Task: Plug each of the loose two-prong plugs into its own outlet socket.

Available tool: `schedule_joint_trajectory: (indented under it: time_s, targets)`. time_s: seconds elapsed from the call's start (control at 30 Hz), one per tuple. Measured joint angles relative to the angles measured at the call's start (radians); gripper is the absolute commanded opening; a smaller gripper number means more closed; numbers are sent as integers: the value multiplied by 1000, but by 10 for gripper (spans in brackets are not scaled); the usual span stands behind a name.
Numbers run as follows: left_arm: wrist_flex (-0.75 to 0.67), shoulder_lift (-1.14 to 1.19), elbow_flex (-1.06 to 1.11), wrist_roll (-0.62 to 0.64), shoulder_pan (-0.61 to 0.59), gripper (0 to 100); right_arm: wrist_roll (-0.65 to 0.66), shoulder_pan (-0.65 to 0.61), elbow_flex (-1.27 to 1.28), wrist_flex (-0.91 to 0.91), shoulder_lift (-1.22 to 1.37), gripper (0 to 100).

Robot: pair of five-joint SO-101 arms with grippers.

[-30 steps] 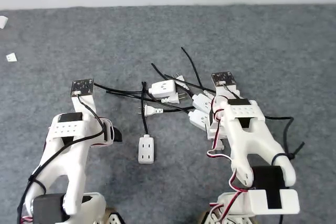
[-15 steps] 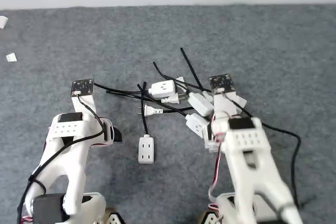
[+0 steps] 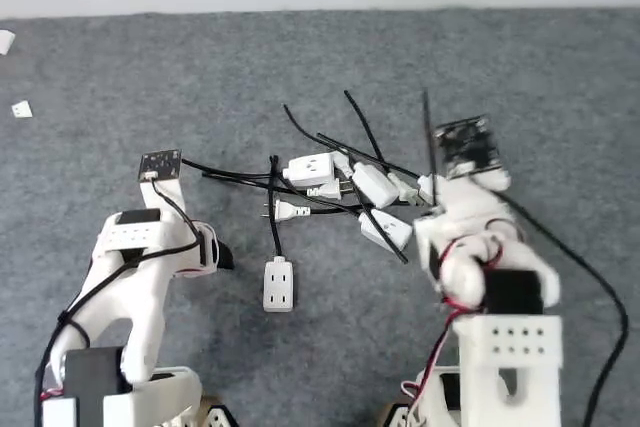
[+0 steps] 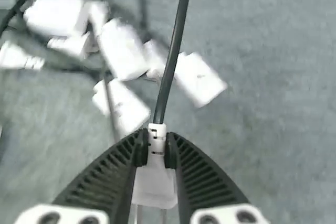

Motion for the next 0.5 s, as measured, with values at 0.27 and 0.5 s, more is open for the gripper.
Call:
schedule_joint_trajectory:
  time_s: [0.27, 0.5]
  targets:
    - [0, 2, -2, -3, 0, 275, -40, -26, -84, 34, 212, 9]
    - [6, 11, -2, -60, 5, 274, -49, -367, -86, 41, -74, 9]
